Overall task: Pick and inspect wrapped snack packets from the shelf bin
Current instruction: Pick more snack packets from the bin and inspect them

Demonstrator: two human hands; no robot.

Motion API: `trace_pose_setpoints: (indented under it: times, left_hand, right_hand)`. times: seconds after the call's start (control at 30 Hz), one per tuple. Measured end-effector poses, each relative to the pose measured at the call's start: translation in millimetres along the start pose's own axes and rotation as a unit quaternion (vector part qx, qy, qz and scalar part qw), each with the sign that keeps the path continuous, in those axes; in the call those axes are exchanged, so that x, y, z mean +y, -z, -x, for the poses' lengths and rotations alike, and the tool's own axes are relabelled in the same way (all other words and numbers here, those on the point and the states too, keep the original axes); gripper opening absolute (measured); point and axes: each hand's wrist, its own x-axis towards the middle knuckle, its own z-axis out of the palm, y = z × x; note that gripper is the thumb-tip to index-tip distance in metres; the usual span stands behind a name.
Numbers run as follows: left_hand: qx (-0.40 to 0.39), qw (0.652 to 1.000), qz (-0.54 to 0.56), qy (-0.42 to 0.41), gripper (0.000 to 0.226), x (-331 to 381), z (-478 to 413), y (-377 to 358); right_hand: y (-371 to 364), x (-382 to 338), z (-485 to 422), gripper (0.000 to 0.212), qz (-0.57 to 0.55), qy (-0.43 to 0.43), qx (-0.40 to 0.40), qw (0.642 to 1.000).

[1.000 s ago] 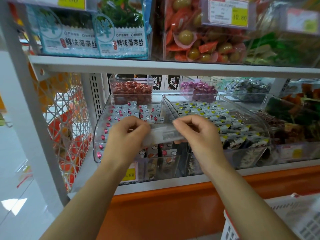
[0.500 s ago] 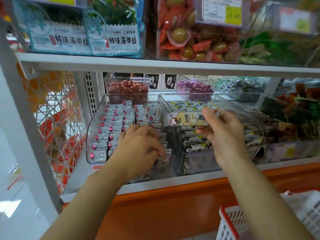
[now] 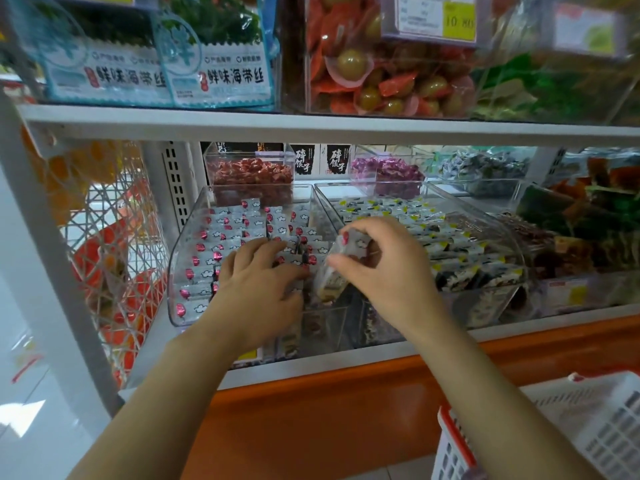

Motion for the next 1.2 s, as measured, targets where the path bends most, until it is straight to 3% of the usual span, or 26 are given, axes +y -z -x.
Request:
trace_pose_setpoints:
  times: [0.17, 0.27, 0.33, 0.5, 0.67, 0.77, 0.93, 1.03, 1.1, 1.2]
  left_hand:
    - [0.01, 0.999, 0.045, 0.012, 0.04, 0, 2, 6]
    - [0.022, 0.997, 0.069, 0.016, 0.039, -3, 4, 11]
    - [0.019, 0.996, 0.08, 0.02, 0.041, -4, 5, 13]
    - [0.013, 0.996, 0.079, 0.026, 0.043, -5, 7, 17]
    - [0.015, 0.996, 0.088, 0.026, 0.041, -3, 8, 17]
    - [0.024, 0.995, 0.097, 0.028, 0.037, -3, 8, 19]
    - [0.068, 0.992, 0.108, 0.016, 0.04, -5, 9, 21]
    - [0.098, 0.987, 0.124, 0.019, 0.037, -3, 10, 24]
    - [0.129, 0.982, 0.135, 0.019, 0.034, -2, 11, 26]
    - [0.141, 0.968, 0.206, 0.03, 0.035, 4, 11, 29]
  right_hand:
    - [-21, -6, 5, 0.04, 0.157, 0.066, -0.031, 0.985]
    - [-23, -4, 8, 0.032, 0.277, 0.123, -0.126, 0.945]
    - [-20, 1, 6, 0.025, 0.274, 0.12, -0.16, 0.941]
    - [-9, 3, -16, 0.019, 0.194, 0.055, -0.059, 0.978]
    - [-15, -2, -32, 0.015, 0.286, 0.09, -0.168, 0.939]
    - [-18, -1, -34, 0.014, 0.324, 0.11, -0.186, 0.921]
    - [-17, 4, -36, 0.006, 0.251, 0.08, -0.13, 0.956]
    - [-4, 7, -38, 0.01, 0.157, 0.028, 0.021, 0.987]
    - [4, 5, -32, 0.011, 0.09, 0.015, 0.131, 0.987]
    - [8, 5, -21, 0.011, -0.023, -0.037, 0.171, 0.984]
